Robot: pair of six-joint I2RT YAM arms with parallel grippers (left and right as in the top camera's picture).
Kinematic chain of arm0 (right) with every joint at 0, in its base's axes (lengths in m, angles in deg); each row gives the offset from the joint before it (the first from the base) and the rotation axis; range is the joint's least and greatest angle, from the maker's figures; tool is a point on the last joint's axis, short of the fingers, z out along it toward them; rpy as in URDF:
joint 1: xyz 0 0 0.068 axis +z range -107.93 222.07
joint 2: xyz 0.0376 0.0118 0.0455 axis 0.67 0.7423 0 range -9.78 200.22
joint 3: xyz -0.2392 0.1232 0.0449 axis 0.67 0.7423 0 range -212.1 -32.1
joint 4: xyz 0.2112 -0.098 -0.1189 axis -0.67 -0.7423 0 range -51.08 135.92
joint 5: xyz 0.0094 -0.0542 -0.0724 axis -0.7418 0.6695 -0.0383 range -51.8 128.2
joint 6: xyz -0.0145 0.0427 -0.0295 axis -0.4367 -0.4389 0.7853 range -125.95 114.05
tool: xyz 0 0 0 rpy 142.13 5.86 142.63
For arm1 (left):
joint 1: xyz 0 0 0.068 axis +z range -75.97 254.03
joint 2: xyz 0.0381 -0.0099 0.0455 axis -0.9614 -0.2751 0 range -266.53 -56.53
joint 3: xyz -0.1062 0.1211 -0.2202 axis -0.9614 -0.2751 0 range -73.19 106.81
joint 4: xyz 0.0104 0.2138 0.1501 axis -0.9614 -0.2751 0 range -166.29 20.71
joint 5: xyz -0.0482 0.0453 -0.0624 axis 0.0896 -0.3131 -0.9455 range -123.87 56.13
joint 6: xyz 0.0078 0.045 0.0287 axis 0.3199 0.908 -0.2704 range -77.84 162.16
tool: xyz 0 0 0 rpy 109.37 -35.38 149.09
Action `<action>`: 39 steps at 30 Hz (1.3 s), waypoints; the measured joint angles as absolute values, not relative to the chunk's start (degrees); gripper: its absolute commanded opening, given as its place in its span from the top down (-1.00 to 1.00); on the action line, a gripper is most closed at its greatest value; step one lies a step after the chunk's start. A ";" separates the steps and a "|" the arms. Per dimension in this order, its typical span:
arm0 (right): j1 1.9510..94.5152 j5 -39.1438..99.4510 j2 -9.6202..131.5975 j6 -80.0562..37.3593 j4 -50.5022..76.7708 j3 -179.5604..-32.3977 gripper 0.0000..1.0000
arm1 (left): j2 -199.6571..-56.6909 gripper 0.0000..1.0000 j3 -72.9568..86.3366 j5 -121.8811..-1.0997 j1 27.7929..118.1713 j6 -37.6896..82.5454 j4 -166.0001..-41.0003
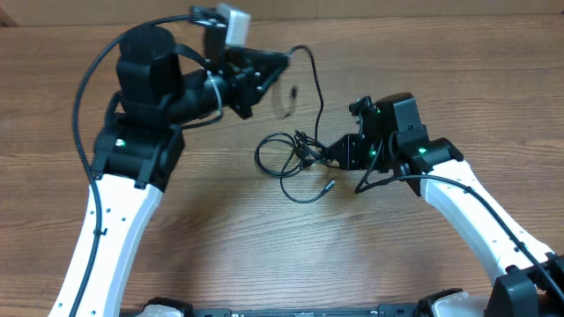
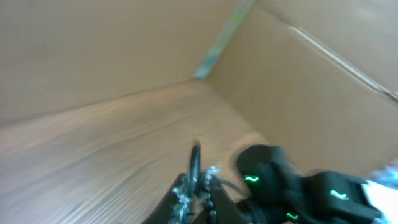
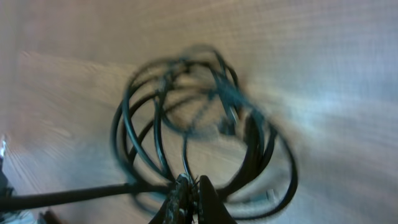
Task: Untangle cables
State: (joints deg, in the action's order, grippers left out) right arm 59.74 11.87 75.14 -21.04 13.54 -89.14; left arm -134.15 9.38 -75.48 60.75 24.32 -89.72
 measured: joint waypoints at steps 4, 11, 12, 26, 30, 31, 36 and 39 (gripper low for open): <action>59.72 12.11 75.14 -21.00 10.63 -89.14 0.87 | -134.35 0.79 9.38 -63.79 63.07 24.38 -98.09; 59.74 12.26 75.14 -21.28 8.97 -89.14 0.20 | -137.98 0.32 9.38 -53.29 63.64 24.69 -104.54; 59.72 12.29 75.14 -21.22 8.75 -89.14 0.10 | -138.65 0.32 9.38 -53.43 63.62 24.69 -104.95; 55.63 25.42 75.14 -25.61 -2.44 -89.16 -0.33 | -153.58 0.04 9.38 -64.97 53.43 24.52 -114.79; 50.15 26.08 74.90 -26.83 -2.96 -89.16 -0.46 | -158.13 -0.05 9.38 -65.40 49.82 23.64 -115.60; 48.81 25.57 74.70 -26.62 -3.05 -89.16 -0.46 | -159.51 -0.05 9.38 -65.47 48.86 22.99 -115.71; 45.38 22.43 73.98 -24.91 -3.55 -89.16 -0.46 | -165.69 0.02 9.38 -65.82 44.75 19.77 -115.75; 45.14 21.49 73.96 -24.43 -3.60 -89.16 -0.46 | -168.80 0.14 9.38 -65.84 42.92 18.09 -114.72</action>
State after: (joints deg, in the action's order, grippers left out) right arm 45.14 21.49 73.96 -24.43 -3.60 -89.16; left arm -168.80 9.38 -65.84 42.92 18.09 -114.72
